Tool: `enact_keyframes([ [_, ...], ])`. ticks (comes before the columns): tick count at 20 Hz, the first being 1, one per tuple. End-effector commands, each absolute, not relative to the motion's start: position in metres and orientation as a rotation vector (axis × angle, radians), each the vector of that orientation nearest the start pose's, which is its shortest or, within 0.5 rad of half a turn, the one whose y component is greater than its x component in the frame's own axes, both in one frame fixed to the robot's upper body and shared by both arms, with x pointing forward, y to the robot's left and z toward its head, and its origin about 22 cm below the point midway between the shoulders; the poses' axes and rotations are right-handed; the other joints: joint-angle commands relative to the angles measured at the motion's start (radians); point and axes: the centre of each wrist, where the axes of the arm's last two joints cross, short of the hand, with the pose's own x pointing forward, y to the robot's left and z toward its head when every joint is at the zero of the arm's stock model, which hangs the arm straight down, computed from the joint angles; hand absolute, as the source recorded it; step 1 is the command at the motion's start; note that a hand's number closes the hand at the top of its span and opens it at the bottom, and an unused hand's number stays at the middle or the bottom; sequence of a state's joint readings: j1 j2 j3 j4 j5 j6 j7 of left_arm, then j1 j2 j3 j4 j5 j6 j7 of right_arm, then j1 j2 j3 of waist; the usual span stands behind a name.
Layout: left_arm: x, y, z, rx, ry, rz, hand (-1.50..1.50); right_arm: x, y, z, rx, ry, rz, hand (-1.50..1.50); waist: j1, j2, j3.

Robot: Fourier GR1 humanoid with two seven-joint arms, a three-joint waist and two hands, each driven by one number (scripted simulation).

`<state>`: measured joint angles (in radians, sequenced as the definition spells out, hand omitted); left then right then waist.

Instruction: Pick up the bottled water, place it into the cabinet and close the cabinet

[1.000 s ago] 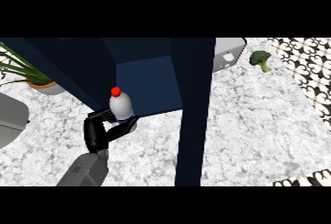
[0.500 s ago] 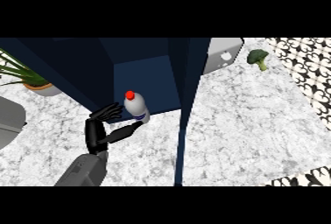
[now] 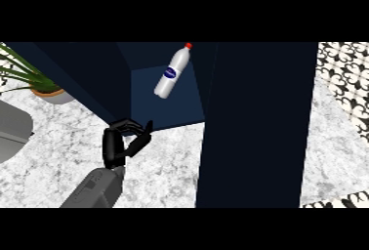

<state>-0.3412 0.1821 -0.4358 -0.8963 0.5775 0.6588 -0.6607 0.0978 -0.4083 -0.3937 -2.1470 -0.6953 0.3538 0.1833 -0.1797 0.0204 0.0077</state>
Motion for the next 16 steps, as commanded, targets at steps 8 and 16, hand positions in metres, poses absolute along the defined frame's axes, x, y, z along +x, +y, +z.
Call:
enact_keyframes([
  [8, 0.349, 0.104, -0.001, -0.008, -1.886, 0.139, 1.5, 0.165, -0.349, 0.178, 0.192, -2.002, 0.254, -1.5, 0.032, -0.008, -0.011],
  [16, 0.335, 0.1, -0.022, -0.196, -1.835, 0.156, 1.5, 0.156, -0.347, 0.189, 0.166, -1.983, 0.286, -1.5, 0.1, -0.015, -0.012],
])
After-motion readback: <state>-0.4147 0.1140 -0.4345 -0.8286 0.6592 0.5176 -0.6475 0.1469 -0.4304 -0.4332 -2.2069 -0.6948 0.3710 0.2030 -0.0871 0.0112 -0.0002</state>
